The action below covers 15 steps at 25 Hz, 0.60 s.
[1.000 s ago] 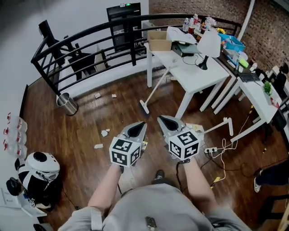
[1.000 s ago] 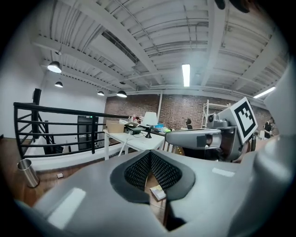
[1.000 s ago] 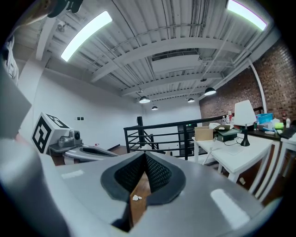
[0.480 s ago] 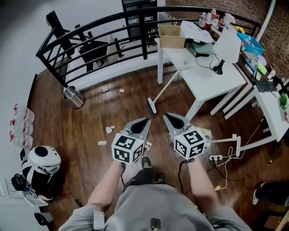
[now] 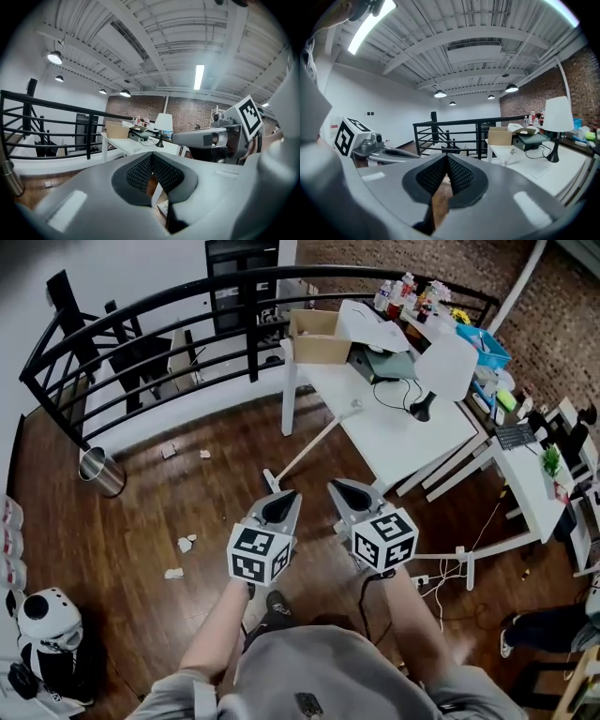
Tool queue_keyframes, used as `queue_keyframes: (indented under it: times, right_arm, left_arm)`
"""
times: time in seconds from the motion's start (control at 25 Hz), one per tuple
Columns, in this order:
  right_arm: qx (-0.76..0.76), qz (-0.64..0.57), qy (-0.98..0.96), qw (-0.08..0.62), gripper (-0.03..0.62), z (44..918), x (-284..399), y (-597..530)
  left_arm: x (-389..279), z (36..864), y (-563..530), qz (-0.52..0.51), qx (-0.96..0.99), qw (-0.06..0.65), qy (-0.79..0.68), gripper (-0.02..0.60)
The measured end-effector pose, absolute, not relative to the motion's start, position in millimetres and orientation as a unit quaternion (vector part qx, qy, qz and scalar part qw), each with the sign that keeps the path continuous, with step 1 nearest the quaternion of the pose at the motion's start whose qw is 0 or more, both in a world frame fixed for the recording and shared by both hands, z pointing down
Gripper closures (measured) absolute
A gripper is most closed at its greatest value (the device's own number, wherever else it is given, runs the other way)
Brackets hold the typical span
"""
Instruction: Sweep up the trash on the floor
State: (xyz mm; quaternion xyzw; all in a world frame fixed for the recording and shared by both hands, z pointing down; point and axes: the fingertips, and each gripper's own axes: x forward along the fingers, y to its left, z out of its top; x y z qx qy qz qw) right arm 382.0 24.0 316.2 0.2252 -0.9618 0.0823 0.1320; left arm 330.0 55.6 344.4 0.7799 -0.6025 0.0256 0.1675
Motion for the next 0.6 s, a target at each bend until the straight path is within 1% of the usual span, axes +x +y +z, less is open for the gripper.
queue_keyframes:
  times: [0.36,0.6]
  right_arm:
    - [0.244,0.098,-0.954,0.146,0.594,329.9,376.4,-45.8]
    - [0.23,0.096,-0.959,0.137,0.594,333.0,375.8,-114.4]
  left_arm:
    - [322.2,353.0,-19.6,0.034,0.789,0.174,-0.588,0.574]
    - [324.6,361.3,-75.2,0.055,0.773,0.175,-0.607,0.574]
